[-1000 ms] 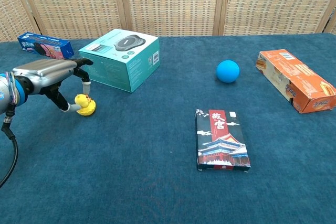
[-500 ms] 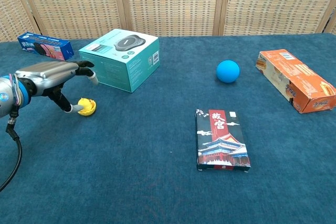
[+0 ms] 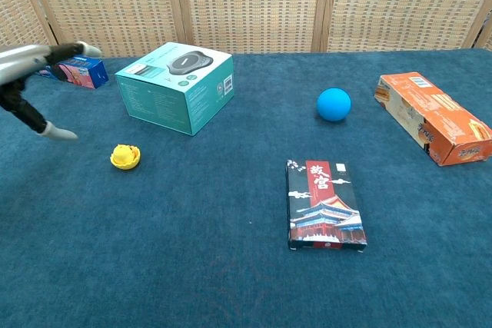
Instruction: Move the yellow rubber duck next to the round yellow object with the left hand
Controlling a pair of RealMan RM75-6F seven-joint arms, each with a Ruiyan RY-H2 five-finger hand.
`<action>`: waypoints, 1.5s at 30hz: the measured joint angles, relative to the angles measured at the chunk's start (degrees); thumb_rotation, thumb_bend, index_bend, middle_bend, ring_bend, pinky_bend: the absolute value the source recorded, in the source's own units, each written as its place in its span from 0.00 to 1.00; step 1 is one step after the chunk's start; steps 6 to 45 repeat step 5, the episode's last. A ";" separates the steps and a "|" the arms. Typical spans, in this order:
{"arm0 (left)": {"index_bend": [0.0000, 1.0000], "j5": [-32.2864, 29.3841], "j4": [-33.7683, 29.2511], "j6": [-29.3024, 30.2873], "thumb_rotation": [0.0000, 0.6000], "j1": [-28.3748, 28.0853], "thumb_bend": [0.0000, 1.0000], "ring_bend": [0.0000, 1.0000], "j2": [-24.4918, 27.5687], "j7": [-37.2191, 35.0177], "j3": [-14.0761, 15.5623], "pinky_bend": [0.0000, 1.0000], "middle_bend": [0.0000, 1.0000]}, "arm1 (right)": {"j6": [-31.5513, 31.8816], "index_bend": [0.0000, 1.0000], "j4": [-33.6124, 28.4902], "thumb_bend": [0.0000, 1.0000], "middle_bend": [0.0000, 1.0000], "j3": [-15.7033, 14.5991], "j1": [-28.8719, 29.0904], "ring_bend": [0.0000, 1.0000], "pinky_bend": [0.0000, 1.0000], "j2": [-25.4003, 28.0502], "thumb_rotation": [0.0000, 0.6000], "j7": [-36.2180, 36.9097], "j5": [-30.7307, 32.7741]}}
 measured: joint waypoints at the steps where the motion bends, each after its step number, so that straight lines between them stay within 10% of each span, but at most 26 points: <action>1: 0.00 0.74 -0.81 1.46 1.00 1.10 0.00 0.00 1.51 -0.81 0.32 0.00 0.00 | 0.12 0.00 -0.07 0.00 0.00 0.00 -0.05 0.00 0.00 0.06 1.00 0.06 -0.05; 5: 0.00 4.47 -2.89 9.13 1.00 6.48 0.00 0.00 6.03 -4.93 1.96 0.00 0.00 | 0.78 0.00 -0.56 0.00 0.00 -0.08 -0.35 0.00 0.00 0.33 1.00 0.13 -0.43; 45: 0.00 4.47 -2.89 9.13 1.00 6.48 0.00 0.00 6.03 -4.93 1.96 0.00 0.00 | 0.78 0.00 -0.56 0.00 0.00 -0.08 -0.35 0.00 0.00 0.33 1.00 0.13 -0.43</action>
